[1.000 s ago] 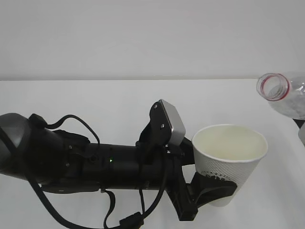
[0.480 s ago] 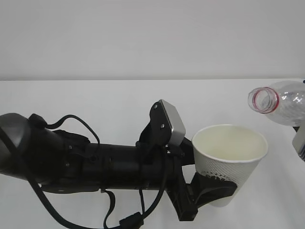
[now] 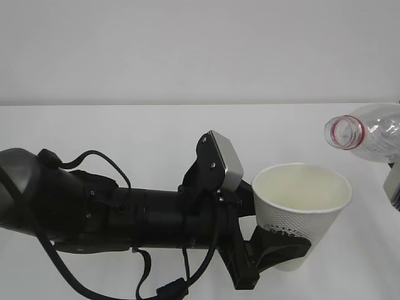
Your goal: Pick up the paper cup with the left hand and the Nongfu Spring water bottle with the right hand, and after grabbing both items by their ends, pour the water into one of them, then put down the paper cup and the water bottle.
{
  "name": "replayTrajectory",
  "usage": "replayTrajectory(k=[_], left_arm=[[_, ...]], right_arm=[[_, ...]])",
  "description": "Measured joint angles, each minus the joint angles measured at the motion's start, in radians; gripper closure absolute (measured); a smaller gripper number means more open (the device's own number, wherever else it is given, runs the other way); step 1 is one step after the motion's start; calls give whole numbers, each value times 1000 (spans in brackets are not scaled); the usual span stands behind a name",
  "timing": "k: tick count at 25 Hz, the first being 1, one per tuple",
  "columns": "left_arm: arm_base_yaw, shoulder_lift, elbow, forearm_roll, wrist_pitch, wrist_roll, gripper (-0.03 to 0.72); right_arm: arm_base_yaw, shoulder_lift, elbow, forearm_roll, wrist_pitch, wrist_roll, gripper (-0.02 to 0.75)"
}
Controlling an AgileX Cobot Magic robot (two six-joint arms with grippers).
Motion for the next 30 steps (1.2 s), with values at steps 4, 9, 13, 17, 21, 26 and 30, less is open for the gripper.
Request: replayTrajectory(k=[4, 9, 13, 17, 21, 26, 30], left_arm=[[0, 0, 0, 0, 0, 0, 169], [0, 0, 0, 0, 0, 0, 169], [0, 0, 0, 0, 0, 0, 169], [0, 0, 0, 0, 0, 0, 169], [0, 0, 0, 0, 0, 0, 169], [0, 0, 0, 0, 0, 0, 169], [0, 0, 0, 0, 0, 0, 169]], right_arm=[[0, 0, 0, 4, -34, -26, 243], [0, 0, 0, 4, -49, -50, 243], [0, 0, 0, 4, -51, -70, 243], [0, 0, 0, 6, -55, -91, 243], [0, 0, 0, 6, -73, -116, 243], [0, 0, 0, 8, -79, -136, 243], [0, 0, 0, 12, -82, -149, 243]])
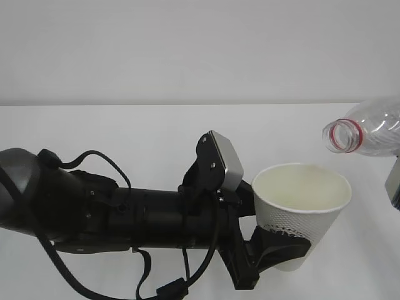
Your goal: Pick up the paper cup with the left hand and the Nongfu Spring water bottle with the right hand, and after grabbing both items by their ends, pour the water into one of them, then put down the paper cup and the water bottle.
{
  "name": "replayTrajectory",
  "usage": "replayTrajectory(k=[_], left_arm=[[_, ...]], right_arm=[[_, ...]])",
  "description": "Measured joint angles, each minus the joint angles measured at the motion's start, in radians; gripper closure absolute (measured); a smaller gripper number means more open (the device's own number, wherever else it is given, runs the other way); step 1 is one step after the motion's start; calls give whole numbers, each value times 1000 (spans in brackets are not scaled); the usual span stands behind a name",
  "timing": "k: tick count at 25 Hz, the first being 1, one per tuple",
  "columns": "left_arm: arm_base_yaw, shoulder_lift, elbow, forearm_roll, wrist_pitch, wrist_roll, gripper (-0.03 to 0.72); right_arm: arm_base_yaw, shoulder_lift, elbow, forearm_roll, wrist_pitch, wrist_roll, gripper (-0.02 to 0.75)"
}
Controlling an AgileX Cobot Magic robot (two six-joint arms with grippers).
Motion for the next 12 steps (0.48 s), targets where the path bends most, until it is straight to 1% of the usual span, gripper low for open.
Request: replayTrajectory(k=[7, 12], left_arm=[[0, 0, 0, 0, 0, 0, 169], [0, 0, 0, 0, 0, 0, 169]], right_arm=[[0, 0, 0, 46, -16, -42, 243], [0, 0, 0, 54, -21, -60, 243]])
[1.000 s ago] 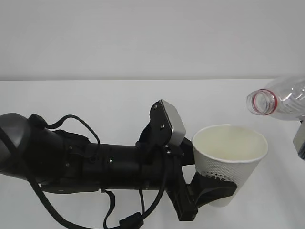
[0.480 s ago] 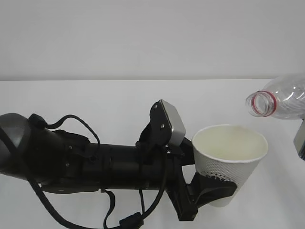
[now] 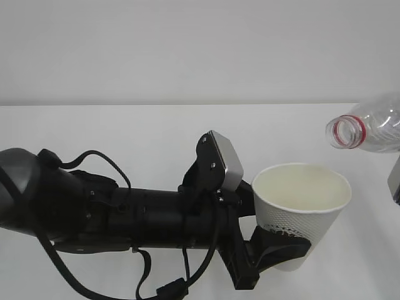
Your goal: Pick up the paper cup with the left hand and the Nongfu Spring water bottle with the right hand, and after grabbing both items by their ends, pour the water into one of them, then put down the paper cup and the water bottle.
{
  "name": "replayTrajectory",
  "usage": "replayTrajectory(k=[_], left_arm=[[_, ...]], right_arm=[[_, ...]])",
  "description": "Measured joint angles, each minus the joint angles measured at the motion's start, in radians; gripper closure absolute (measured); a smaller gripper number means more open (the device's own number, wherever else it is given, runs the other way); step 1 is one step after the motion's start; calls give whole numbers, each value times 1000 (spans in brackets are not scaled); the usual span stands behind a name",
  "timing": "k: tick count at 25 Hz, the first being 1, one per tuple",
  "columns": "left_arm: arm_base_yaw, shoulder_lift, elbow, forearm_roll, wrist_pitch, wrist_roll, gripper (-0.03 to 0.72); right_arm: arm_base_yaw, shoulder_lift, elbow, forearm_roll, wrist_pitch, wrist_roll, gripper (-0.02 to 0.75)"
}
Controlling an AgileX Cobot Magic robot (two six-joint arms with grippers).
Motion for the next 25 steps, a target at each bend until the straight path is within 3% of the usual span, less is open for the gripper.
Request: replayTrajectory(k=[25], left_arm=[[0, 0, 0, 0, 0, 0, 169]], right_arm=[[0, 0, 0, 2, -28, -67, 243]])
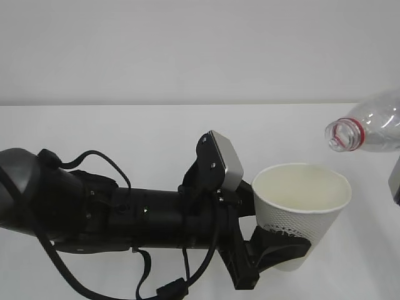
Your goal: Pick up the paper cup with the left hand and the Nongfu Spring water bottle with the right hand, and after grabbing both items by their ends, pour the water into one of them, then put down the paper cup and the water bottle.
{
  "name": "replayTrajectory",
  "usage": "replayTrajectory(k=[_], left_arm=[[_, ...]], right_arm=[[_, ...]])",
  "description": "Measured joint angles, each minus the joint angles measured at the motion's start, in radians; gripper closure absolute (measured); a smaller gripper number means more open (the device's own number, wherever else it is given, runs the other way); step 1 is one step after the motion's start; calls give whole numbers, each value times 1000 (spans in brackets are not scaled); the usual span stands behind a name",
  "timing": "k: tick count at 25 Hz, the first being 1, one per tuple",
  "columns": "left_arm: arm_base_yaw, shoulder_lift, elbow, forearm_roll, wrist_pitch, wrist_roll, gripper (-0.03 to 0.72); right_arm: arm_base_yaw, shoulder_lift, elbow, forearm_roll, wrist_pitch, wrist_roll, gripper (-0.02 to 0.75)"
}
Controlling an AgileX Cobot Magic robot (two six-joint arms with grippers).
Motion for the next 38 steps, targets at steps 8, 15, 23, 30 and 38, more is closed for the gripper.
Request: replayTrajectory(k=[8, 15, 23, 30, 38], left_arm=[[0, 0, 0, 0, 0, 0, 169], [0, 0, 0, 0, 0, 0, 169], [0, 0, 0, 0, 0, 0, 169], [0, 0, 0, 0, 0, 0, 169], [0, 0, 0, 0, 0, 0, 169]], right_arm=[[0, 0, 0, 0, 0, -9, 243], [0, 0, 0, 0, -2, -10, 243], [0, 0, 0, 0, -2, -13, 243], [0, 0, 0, 0, -14, -13, 243], [0, 0, 0, 0, -18, -15, 243]])
